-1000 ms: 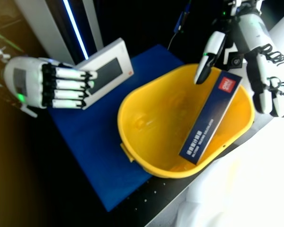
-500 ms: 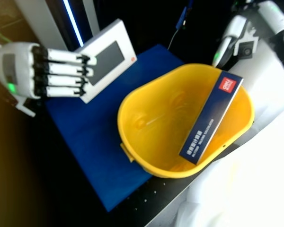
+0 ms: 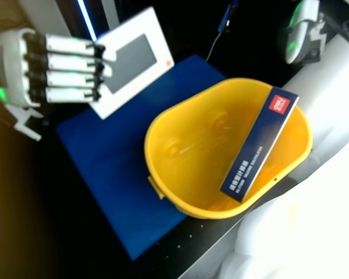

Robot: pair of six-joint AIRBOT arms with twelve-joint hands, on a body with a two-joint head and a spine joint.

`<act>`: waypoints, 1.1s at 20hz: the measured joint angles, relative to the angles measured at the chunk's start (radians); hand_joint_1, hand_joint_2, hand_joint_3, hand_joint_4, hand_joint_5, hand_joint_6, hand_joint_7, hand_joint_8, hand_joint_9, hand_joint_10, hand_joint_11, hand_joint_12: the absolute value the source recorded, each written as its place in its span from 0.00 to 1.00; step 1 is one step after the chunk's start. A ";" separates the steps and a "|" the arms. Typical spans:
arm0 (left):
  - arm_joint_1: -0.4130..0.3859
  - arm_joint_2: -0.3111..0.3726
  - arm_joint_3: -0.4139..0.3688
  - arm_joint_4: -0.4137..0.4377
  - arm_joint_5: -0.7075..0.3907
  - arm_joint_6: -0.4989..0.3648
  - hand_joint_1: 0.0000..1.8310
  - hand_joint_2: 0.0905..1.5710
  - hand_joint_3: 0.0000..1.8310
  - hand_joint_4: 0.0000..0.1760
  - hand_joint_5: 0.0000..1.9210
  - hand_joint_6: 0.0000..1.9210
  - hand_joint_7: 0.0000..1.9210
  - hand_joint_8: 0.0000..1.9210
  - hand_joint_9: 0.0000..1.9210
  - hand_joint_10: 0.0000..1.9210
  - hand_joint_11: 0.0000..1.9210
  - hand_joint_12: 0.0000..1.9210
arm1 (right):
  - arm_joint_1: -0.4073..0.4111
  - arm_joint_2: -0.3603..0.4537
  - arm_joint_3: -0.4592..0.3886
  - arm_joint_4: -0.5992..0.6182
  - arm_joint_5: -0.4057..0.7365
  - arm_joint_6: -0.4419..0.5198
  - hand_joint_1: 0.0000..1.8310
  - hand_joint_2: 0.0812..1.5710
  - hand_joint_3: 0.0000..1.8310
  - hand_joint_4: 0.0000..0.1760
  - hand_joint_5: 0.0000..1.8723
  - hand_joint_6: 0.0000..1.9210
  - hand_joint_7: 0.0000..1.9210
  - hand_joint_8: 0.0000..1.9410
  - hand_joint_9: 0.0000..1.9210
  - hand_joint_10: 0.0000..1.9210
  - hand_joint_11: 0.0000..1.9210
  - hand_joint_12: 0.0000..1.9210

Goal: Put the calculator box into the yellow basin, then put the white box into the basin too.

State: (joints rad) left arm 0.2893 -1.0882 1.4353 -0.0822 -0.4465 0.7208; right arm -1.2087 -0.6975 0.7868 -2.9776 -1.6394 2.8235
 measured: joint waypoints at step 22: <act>0.016 0.044 -0.003 -0.220 -0.034 0.171 0.18 0.79 0.00 0.00 0.22 0.05 0.16 0.01 0.00 0.43 0.00 0.73 | 0.361 -0.043 0.248 0.009 0.168 -0.022 0.74 0.72 0.00 0.00 0.50 0.56 0.47 0.50 0.42 0.75 0.36 0.83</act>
State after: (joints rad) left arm 0.3054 -1.0443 1.4322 -0.3027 -0.4801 0.8913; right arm -0.8474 -0.7406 1.0348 -2.9688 -1.4712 2.8017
